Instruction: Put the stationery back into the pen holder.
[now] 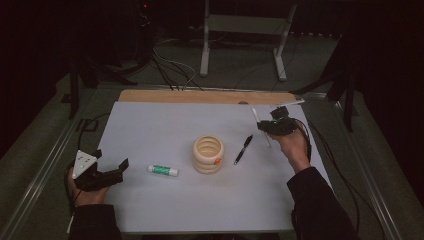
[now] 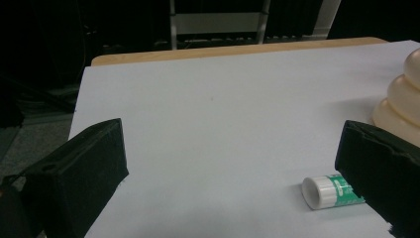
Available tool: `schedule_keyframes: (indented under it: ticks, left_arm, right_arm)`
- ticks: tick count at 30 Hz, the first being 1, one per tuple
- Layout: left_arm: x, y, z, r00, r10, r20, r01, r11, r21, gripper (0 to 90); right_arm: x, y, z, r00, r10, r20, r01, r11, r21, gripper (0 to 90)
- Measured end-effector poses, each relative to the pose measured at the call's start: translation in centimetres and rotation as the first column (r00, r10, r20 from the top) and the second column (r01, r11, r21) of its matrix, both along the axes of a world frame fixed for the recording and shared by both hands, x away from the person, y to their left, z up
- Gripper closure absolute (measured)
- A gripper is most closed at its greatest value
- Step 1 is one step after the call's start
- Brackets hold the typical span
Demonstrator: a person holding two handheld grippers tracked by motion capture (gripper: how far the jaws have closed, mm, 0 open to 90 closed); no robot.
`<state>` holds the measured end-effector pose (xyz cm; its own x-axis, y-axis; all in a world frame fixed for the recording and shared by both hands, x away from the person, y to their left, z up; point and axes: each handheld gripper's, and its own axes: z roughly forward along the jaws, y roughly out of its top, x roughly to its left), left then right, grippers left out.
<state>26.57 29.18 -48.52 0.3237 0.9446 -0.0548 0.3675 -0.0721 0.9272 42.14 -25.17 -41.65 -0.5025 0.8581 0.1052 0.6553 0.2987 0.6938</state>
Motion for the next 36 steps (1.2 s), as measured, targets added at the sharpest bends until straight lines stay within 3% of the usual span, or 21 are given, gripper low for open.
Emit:
schedule_keyframes:
  ticks: [36]
  left_arm:
    - [0.0,0.0,0.0,1.0,-0.002,0.0,0.002,1.0,-0.001,0.1]
  right_arm:
    - [-1.1,3.2,2.0,0.9887,0.009,0.15,-0.032,0.988,0.152,78.9]
